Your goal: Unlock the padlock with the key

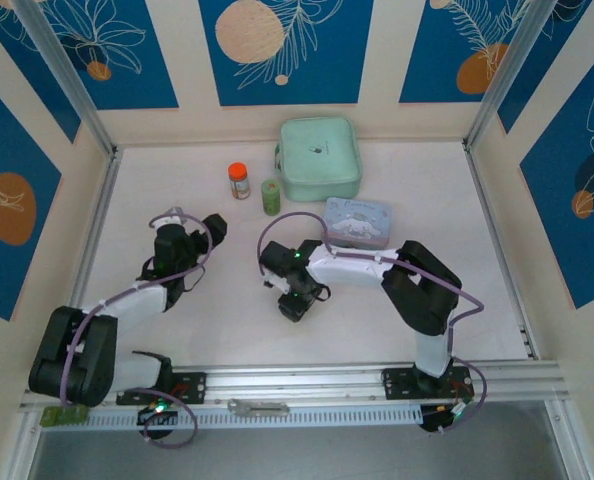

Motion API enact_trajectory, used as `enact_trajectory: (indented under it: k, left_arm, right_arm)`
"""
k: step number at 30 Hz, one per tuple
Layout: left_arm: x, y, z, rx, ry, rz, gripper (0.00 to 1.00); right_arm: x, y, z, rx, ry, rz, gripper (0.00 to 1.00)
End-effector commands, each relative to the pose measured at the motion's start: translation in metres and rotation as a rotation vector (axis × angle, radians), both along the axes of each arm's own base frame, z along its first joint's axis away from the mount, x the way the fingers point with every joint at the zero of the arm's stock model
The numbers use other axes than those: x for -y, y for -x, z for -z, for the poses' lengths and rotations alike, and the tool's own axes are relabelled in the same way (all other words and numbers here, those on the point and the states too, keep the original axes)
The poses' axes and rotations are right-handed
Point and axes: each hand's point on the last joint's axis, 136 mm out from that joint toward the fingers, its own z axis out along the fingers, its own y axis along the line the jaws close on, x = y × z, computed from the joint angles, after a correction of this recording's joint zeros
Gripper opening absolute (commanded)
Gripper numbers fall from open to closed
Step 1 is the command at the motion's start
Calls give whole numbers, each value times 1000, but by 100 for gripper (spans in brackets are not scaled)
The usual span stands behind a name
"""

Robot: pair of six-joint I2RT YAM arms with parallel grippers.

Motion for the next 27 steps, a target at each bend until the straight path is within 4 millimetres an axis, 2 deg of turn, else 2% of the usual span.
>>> enact_trajectory:
  k: [1,8,11,14,15,20,24,27]
  left_arm:
    - [-5,3,-3,6,-12,-22,99]
    - [-1,5,-5,9,-1,3,99]
    - [6,4,-11,35,7,39,100]
    - [18,2,-24,84,25,106,100]
    - [23,2,-30,102,33,136,99]
    - [57,3,-52,160,81,296,98]
    - [93,13,-60,174,116,421,97]
    - [124,26,-56,152,145,517,95]
  right_arm:
    - [-7,0,4,-4,-4,3,41]
    - [-1,3,4,-26,-4,41,14]
    - [-3,-3,-8,-50,-67,111,7]
    - [-7,-24,-30,-48,-178,249,3]
    - [-10,-32,-40,-62,-235,303,0]
    - [-21,-65,-85,-154,-571,555,0]
    - [-20,-89,-108,-256,-827,736,0]
    - [-9,-106,-116,-312,-957,872,0]
